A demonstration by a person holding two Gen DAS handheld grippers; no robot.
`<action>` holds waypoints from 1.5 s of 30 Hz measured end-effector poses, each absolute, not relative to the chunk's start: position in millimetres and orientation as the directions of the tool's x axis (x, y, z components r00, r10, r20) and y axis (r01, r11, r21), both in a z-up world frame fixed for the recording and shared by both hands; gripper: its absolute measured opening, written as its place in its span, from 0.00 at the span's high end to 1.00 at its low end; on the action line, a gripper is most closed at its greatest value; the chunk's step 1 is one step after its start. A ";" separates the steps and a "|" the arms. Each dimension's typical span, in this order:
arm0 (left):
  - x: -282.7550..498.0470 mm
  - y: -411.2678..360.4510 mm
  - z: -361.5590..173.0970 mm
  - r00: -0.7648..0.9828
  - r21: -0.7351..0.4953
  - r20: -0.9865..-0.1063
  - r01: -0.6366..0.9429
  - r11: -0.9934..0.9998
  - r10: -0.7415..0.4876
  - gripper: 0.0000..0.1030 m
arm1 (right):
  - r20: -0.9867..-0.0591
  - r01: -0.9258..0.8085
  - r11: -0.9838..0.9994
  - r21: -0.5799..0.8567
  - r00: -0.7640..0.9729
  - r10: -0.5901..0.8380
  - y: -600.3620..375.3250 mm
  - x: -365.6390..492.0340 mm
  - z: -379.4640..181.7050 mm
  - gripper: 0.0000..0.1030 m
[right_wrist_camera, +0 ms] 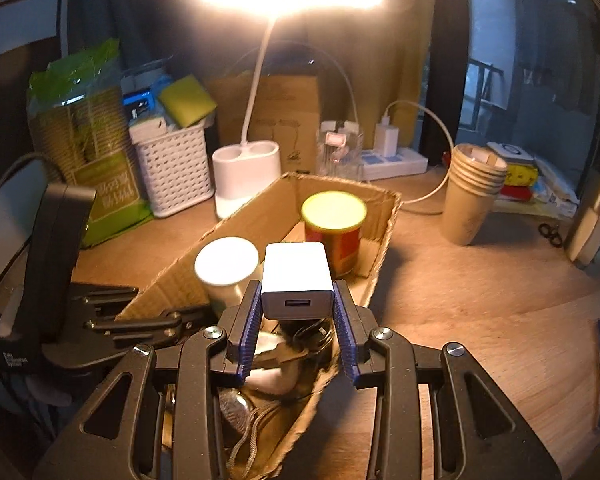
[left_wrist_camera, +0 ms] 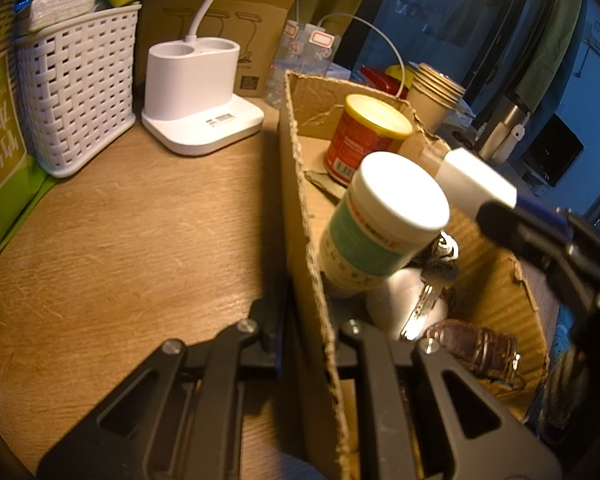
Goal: Organize rigid objects
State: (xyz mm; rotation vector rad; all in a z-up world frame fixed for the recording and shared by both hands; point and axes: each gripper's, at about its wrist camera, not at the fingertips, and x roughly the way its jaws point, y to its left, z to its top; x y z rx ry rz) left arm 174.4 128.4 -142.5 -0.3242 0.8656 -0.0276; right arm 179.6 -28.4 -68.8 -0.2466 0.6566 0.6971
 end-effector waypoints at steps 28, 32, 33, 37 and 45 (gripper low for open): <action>167.0 126.0 -132.3 0.683 -0.244 -0.723 -0.115 0.963 -0.102 0.88 | -0.628 -0.636 0.770 0.050 0.579 0.520 -39.7 177.6 -63.8 0.55; 160.2 123.3 -127.1 0.702 -0.219 -0.708 -0.115 0.969 -0.077 0.87 | -0.611 -0.626 0.779 0.046 0.599 0.518 -45.9 174.9 -56.9 0.55; 158.9 122.4 -125.5 0.707 -0.214 -0.704 -0.112 0.970 -0.074 0.87 | -0.607 -0.623 0.781 0.046 0.604 0.517 -47.6 174.5 -55.2 0.55; 149.9 122.3 -114.5 0.739 -0.204 -0.672 -0.120 0.971 -0.050 0.87 | -0.585 -0.604 0.796 0.041 0.631 0.509 -53.8 172.1 -47.7 0.54; 116.3 110.7 -78.7 0.830 -0.165 -0.558 -0.107 0.980 -0.003 0.81 | -0.532 -0.573 0.820 0.018 0.688 0.493 -65.5 159.1 -30.2 0.45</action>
